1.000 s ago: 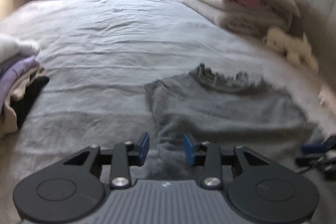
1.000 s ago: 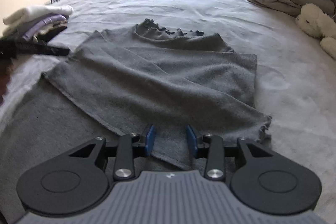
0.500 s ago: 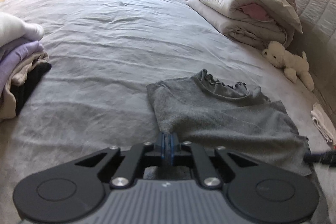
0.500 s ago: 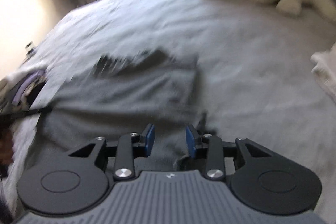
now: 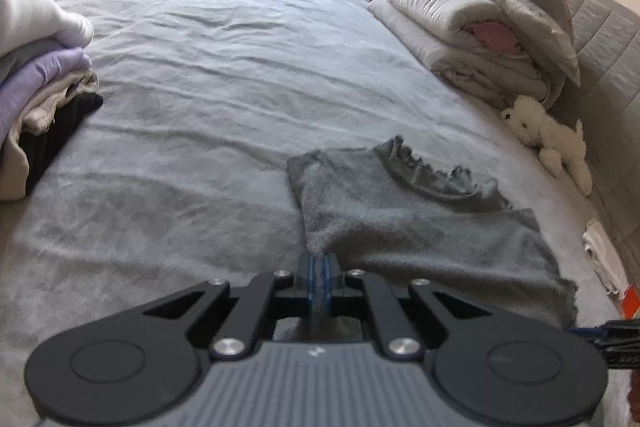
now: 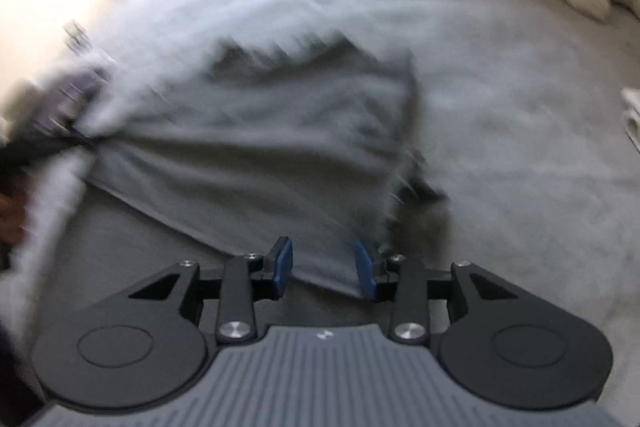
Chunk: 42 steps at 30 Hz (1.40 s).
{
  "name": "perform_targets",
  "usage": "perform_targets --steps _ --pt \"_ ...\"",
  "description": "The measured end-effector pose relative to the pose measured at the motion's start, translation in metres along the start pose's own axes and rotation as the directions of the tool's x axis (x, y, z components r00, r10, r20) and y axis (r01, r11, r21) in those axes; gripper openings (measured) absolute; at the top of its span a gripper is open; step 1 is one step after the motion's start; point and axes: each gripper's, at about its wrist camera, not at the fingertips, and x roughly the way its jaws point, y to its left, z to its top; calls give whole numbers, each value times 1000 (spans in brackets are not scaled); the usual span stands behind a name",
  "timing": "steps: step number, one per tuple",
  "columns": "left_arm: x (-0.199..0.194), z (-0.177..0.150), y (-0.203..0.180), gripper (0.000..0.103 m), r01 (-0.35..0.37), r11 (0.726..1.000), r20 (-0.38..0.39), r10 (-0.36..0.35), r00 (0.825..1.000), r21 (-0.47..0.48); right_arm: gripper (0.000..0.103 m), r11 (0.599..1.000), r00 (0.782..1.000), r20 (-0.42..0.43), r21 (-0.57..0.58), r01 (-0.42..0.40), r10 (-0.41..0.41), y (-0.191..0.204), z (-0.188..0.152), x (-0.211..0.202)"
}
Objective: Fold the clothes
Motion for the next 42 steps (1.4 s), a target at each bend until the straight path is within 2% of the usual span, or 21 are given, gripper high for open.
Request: perform_targets --steps 3,5,8,9,11,14,15,17,18,21,25,26,27,28,29,30,31,33,36,39,42 --pt "4 -5 -13 6 -54 995 16 53 998 87 40 1000 999 47 -17 10 -9 4 2 -5" --pt "4 -6 -17 7 -67 992 19 66 998 102 40 1000 997 73 -12 14 -14 3 3 -7" --pt "2 -4 -15 16 -84 992 19 82 996 98 39 997 997 -25 29 78 -77 -10 4 13" --pt "1 -3 -15 18 -92 991 20 90 996 94 39 996 996 -22 16 85 -84 -9 5 12" --pt "-4 0 -15 19 -110 990 37 107 994 93 38 996 996 23 5 88 -88 -11 11 5" --pt "-14 5 -18 26 -158 979 97 146 984 126 38 994 988 116 55 99 -104 -25 25 -8" --pt "-14 6 -19 29 -160 978 108 145 983 136 38 992 983 146 73 101 -111 -29 29 -12" --pt "-11 10 -18 32 -132 983 99 120 988 127 38 983 978 152 140 122 -143 -46 42 -5" --pt "-8 12 -17 38 -114 987 90 104 991 113 38 977 977 150 176 123 -150 -55 49 1" --pt "7 22 -13 58 -69 994 78 62 995 86 38 975 985 150 215 55 -89 -70 66 20" --pt "35 41 -8 62 -94 991 91 85 992 100 38 975 991 130 220 -26 -3 -77 86 50" --pt "44 45 -3 61 -81 993 80 74 994 89 38 978 993 117 208 -31 6 -75 89 59" --pt "53 47 1 53 -74 994 71 68 995 78 38 983 995 101 184 -4 -15 -72 91 67" --pt "59 48 4 43 -78 994 71 73 995 74 29 987 995 84 155 33 -47 -69 92 74" --pt "64 49 7 8 -73 994 69 68 995 77 22 990 994 92 128 51 -64 -66 93 77" --pt "67 51 8 3 -44 995 63 38 997 91 14 992 992 105 114 54 -66 -65 94 77" --pt "66 53 9 3 -18 995 67 12 998 94 5 994 992 112 102 48 -59 -64 95 77" --pt "59 59 11 3 9 994 101 -19 995 105 5 996 988 136 59 67 -74 -60 98 75" --pt "46 68 14 3 41 995 161 -56 985 95 4 997 972 225 22 70 -73 -55 105 58" --pt "53 63 5 3 -23 984 158 -6 987 177 4 992 963 251 -50 113 -97 -48 108 58" --pt "65 56 5 3 -59 976 148 28 989 210 4 973 968 182 -120 197 -174 -46 98 89"
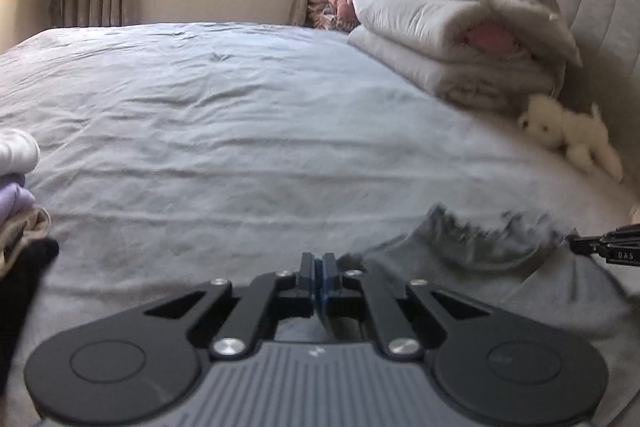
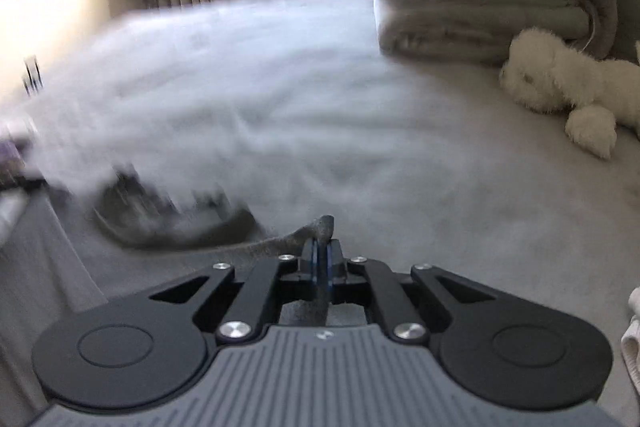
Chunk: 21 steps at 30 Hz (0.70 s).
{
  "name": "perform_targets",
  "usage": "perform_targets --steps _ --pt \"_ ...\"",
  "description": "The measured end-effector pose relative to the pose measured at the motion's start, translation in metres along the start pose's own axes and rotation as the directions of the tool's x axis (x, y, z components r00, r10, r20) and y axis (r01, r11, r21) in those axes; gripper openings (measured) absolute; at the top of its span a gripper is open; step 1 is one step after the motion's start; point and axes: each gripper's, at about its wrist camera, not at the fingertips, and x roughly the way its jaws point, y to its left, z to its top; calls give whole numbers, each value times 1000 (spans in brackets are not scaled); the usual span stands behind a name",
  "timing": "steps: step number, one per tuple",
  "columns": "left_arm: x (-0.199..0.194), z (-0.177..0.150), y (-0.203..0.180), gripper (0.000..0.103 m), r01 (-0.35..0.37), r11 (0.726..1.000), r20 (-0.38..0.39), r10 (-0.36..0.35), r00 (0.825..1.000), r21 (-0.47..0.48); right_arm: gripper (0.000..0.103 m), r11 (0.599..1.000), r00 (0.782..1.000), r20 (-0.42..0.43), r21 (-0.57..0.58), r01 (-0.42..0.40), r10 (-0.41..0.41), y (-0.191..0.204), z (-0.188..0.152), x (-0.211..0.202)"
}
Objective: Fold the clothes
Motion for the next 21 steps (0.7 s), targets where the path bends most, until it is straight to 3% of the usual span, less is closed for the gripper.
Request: perform_targets --steps 5,9,11,14,17,21 --pt "-4 -2 4 4 -6 1000 30 6 1000 1 4 999 999 29 -10 32 -31 0 -4 -3" --pt "-12 2 -2 5 -81 996 42 80 996 41 5 998 998 29 11 63 -63 0 -7 -5" --pt "-23 7 7 9 -68 997 57 69 996 -21 20 996 995 34 29 88 -89 2 -4 -15" --pt "-43 11 12 15 -44 995 65 50 997 -93 24 994 993 67 67 89 -94 3 0 -40" --pt "-63 1 -11 25 -24 999 69 26 997 -20 30 994 997 47 91 61 -66 2 -2 -61" --pt "-75 -23 -55 25 -21 991 66 12 998 130 30 999 999 42 25 -21 20 21 -15 -80"
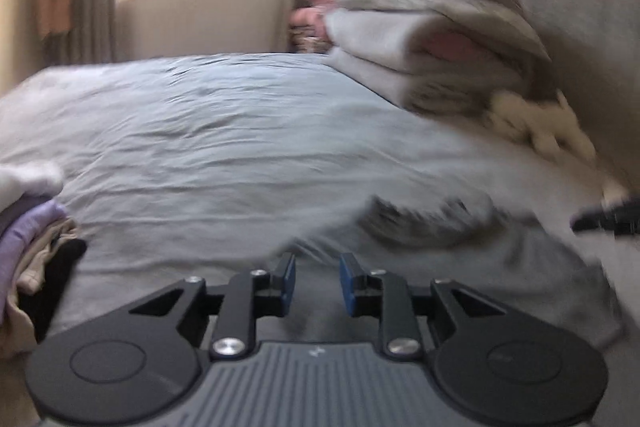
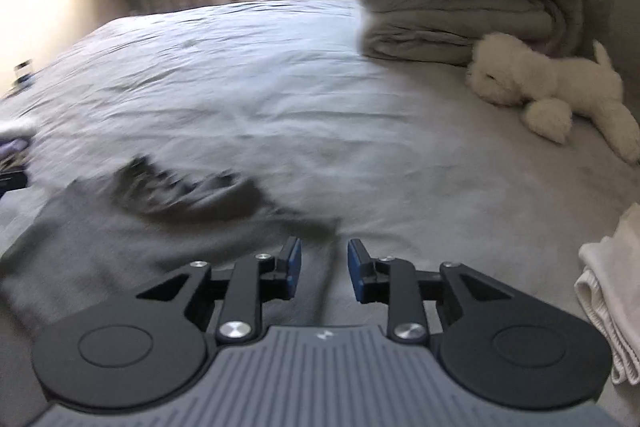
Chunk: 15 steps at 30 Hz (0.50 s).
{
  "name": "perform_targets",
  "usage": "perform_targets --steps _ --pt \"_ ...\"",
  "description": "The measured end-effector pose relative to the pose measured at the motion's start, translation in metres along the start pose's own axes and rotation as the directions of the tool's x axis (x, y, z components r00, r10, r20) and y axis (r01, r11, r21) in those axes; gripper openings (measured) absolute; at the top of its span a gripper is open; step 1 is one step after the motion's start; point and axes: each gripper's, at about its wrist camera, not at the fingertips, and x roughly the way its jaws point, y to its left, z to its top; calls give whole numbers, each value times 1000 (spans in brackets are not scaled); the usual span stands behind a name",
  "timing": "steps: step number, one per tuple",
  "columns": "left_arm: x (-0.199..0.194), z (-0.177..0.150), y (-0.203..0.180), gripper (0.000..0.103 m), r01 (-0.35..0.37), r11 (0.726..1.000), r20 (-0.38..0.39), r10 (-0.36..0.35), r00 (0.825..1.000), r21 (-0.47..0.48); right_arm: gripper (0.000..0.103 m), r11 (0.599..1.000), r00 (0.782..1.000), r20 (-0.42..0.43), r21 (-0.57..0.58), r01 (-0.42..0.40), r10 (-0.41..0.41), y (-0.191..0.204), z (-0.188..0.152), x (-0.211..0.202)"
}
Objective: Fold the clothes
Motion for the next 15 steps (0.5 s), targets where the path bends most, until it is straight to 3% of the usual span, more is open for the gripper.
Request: perform_targets --steps 3,5,10,12,15 --pt "10 -20 -18 24 -66 993 -66 73 995 101 29 996 996 -54 -63 -69 66 17 -10 4" --pt "14 -34 -20 25 -97 986 -100 111 989 137 25 994 990 -141 -100 -39 24 24 -23 24" --pt "-11 -37 -12 25 -112 991 -99 118 988 71 25 992 997 -70 -120 24 -33 26 -28 13" --pt "-20 -42 -11 25 -116 991 -100 123 987 72 25 994 999 -42 -108 2 -6 31 -30 -6" --pt "-29 -48 -11 25 -134 989 -108 139 984 56 25 994 993 -112 -106 -30 18 39 -46 -13"
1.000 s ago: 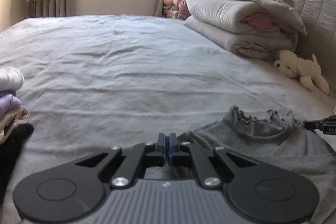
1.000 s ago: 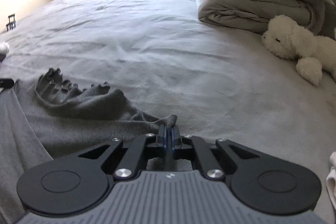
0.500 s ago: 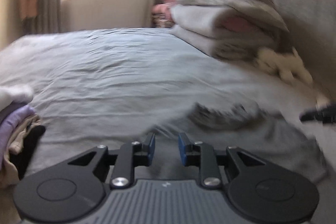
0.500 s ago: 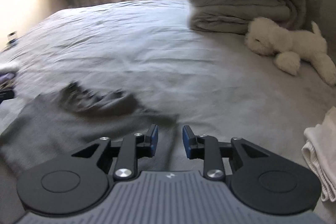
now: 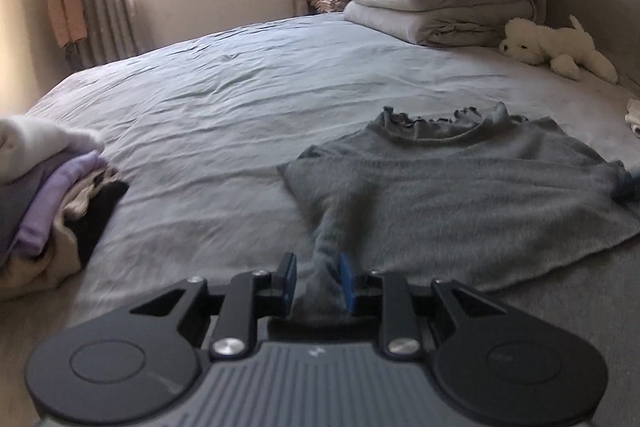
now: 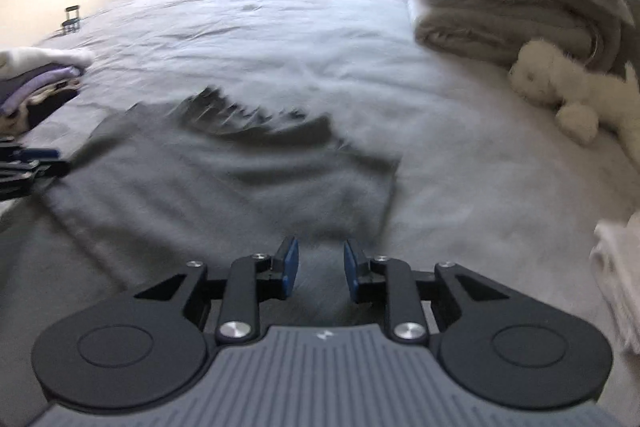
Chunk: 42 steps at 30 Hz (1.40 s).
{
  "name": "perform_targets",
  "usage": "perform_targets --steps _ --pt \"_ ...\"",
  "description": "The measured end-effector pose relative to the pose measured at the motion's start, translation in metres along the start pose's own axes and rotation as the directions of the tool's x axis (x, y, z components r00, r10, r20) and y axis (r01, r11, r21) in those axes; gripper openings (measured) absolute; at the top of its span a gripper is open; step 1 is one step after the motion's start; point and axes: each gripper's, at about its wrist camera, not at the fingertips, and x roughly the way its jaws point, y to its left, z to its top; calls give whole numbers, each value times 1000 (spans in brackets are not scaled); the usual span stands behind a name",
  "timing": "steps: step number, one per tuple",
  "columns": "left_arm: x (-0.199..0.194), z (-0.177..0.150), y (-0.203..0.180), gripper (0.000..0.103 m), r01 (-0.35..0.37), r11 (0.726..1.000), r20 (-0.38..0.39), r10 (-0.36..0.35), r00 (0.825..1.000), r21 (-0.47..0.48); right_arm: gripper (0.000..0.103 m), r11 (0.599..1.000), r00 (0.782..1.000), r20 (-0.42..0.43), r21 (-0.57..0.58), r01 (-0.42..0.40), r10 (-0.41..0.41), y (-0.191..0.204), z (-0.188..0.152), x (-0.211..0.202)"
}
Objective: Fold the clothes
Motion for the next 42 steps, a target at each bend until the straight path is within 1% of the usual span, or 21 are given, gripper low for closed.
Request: perform_targets --steps 1,3,5,7,8,10,11,13,14,18,20,25,28,35,37,40,42 --pt "-4 -3 0 25 -9 1000 -6 9 1000 -9 25 1000 1000 -10 -16 14 -15 3 -5 0" --pt "-14 -10 2 25 -26 999 -18 26 1000 -24 25 997 999 -3 -53 52 -52 7 -14 -2" --pt "-25 -18 6 25 -39 998 -36 38 999 -42 25 996 996 27 -29 88 -87 6 -16 -14" --pt "-37 -26 10 25 -37 996 -44 33 998 -76 26 987 986 58 -16 158 -157 7 -20 -29" --pt "-42 -31 12 25 -36 995 -52 32 998 -91 26 984 982 69 -10 178 -177 9 -24 -36" --pt "-51 -44 12 25 -46 993 -81 37 996 -108 27 989 988 36 22 149 -149 10 -35 -39" --pt "-58 -52 12 25 -51 992 -80 42 996 -115 27 991 991 15 40 130 -131 11 -40 -40" --pt "-72 -64 12 25 -58 990 -84 47 995 -132 27 989 989 -49 59 139 -136 10 -55 -38" --pt "-80 -71 12 25 -60 988 -86 49 995 -139 27 987 988 -57 62 148 -144 11 -59 -40" --pt "-110 -94 4 25 -71 990 -86 60 994 -120 30 980 985 -66 109 164 -157 17 -76 -57" --pt "-122 -104 2 25 -71 991 -81 62 995 -117 31 977 982 -67 106 183 -177 24 -89 -69" --pt "-151 -127 2 25 -44 990 -94 31 995 -136 33 970 978 -62 135 204 -197 32 -119 -97" --pt "-164 -138 2 26 -34 989 -100 20 995 -144 33 960 978 -60 187 209 -201 35 -136 -114" --pt "-180 -149 8 28 2 982 -110 -23 994 -190 35 936 981 -64 295 193 -183 42 -168 -146" --pt "-183 -150 10 29 10 978 -116 -35 993 -209 35 931 982 -67 314 188 -176 43 -173 -153" --pt "-188 -155 10 30 19 976 -122 -46 992 -216 39 923 982 -78 334 190 -174 46 -179 -163" --pt "-191 -157 11 31 26 973 -124 -56 991 -228 40 921 982 -89 343 187 -167 48 -184 -167"
